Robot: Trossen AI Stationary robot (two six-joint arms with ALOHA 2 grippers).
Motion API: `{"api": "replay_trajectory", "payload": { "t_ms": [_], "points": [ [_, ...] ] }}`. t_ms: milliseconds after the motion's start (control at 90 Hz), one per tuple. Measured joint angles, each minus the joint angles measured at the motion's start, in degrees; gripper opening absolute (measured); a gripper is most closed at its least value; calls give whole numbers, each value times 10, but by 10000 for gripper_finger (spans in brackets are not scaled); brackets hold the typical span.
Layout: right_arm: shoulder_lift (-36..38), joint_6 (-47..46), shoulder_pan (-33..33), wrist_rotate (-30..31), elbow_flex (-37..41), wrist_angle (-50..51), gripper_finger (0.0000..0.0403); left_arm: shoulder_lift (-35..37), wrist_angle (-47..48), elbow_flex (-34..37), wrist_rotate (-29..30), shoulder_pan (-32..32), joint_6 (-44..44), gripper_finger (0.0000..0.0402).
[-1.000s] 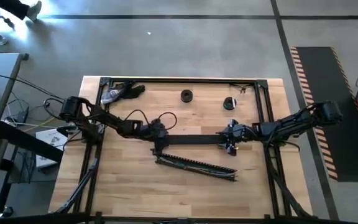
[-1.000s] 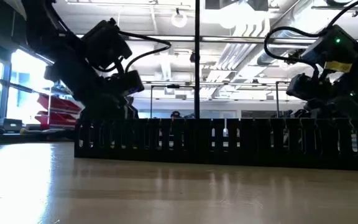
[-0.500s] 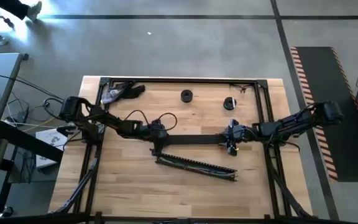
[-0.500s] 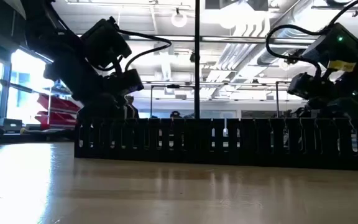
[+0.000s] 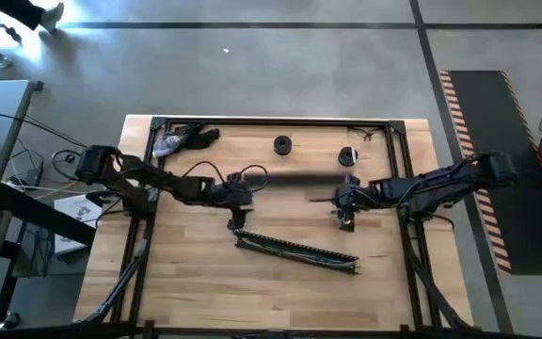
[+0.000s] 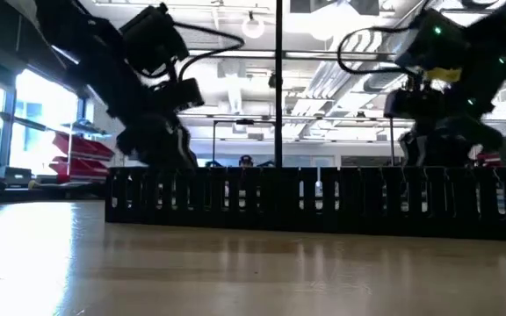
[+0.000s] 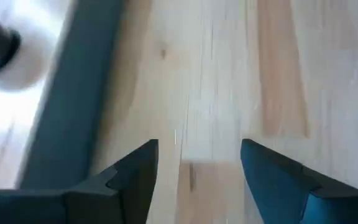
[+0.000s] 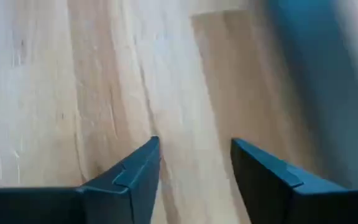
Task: Ziptie cables
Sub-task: Close the black cable duct
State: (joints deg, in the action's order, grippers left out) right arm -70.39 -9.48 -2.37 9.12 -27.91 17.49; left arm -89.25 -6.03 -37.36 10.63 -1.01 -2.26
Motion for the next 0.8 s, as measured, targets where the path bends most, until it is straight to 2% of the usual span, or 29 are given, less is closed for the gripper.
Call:
{"api": "replay_trajectory", "payload": {
  "t_ms": [189, 378, 489, 578, 800],
  "points": [
    [0, 5, 0, -10, -35, 36, 107, 3, -4, -13, -7, -10, -8, 194],
    [0, 5, 13, -22, -9, -13, 106, 3, -5, -13, -9, -14, 28, 193],
    [1, 39, 45, -23, 19, -96, 131, 3, -14, -13, -9, -25, 56, 193],
    [0, 80, 96, -30, 39, -161, 166, 3, -17, -13, -10, -37, 74, 193],
    [-27, 228, 247, -110, 66, -323, 274, 3, -51, -13, -10, -68, 97, 194]
  ]
}}
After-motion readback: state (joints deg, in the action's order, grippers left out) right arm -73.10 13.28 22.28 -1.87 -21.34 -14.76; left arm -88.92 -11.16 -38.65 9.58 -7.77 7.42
